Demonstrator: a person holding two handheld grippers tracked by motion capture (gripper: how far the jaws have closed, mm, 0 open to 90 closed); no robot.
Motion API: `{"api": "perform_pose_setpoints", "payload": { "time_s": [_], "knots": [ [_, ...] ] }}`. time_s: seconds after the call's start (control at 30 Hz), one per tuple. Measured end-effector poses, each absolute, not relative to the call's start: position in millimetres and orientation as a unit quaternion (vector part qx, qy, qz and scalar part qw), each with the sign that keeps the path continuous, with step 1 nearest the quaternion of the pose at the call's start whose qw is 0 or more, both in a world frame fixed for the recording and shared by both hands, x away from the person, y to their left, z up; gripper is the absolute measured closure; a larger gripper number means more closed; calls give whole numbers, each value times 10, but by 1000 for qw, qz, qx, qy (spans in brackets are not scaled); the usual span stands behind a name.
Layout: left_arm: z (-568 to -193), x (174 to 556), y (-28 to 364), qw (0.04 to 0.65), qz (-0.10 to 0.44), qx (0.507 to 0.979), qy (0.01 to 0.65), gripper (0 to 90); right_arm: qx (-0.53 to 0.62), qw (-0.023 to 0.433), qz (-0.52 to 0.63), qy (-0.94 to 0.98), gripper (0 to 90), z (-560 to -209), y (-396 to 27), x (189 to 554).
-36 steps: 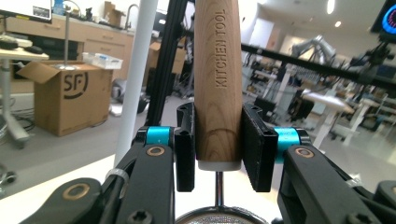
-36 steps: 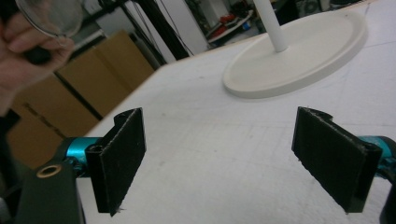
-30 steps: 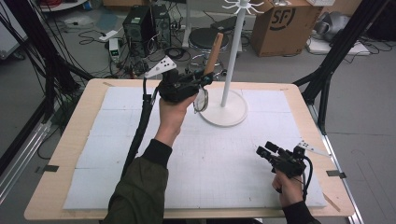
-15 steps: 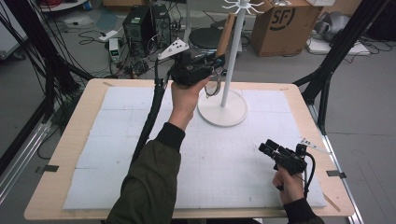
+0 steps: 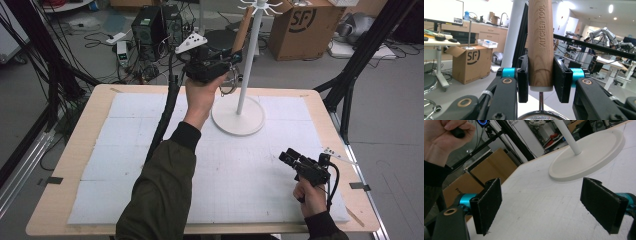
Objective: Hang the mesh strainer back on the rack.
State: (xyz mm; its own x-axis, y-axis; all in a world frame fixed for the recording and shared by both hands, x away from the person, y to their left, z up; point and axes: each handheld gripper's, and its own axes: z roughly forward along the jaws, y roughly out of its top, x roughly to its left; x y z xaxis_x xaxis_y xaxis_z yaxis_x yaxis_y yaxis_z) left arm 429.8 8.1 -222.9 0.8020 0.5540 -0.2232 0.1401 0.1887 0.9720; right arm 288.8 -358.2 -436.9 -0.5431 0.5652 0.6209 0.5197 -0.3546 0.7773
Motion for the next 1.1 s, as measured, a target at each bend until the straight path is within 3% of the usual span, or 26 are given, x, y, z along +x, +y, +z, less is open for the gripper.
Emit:
{"api": "perform_pose_setpoints", "payload": {
  "time_s": [0.57,1.1],
  "knots": [
    [-2226,4485,-36,713,144,619,296,689,484,18,673,559,171,-4359,-3655,2881],
    [-2444,4677,-55,724,120,609,302,687,495,23,665,558,171,-4407,-3703,2904]
  ]
}}
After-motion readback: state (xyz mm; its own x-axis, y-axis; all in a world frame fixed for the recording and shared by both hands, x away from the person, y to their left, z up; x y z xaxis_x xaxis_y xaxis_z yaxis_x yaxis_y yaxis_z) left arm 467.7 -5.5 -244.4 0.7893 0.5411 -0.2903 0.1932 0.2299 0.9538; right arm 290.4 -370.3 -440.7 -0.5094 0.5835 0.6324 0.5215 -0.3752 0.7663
